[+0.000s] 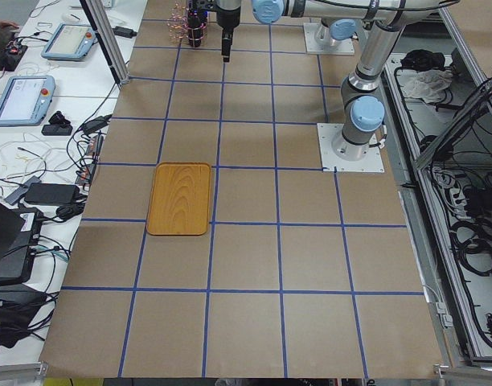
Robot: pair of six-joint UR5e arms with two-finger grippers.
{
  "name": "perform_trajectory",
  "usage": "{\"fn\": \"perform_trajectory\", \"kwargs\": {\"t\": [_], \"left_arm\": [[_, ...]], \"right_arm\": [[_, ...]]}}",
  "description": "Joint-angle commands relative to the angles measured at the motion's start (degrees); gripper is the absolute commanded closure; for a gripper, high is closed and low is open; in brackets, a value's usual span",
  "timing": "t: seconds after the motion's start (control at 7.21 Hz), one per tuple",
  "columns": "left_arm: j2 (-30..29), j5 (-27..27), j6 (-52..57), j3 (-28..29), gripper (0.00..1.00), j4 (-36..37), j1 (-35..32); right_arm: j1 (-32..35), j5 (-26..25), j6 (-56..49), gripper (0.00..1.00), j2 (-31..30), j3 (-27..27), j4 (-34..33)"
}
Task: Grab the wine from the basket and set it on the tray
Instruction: 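Lower the right gripper onto the middle dark wine bottle in the copper rack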
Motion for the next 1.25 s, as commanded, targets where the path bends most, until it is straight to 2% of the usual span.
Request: {"fn": "perform_trajectory", "kwargs": {"t": [0.0, 0.42, 1.11], "left_arm": [[0.00, 0.01, -0.01, -0.16, 0.00, 0.01, 0.00], [0.09, 0.01, -0.01, -0.33, 0.00, 0.09, 0.00], [0.35, 0.62, 0.08, -0.33, 0.00, 0.10, 0.00]], "right_arm": [[-6.56, -0.09, -7.28, 0.00, 3.88, -0.34, -3.81], [-8.87, 0.35, -11.57, 0.01, 10.65, -0.69, -10.66], [-9.48, 0.35, -12.13, 0.08, 15.15, -1.22, -16.57]]}}
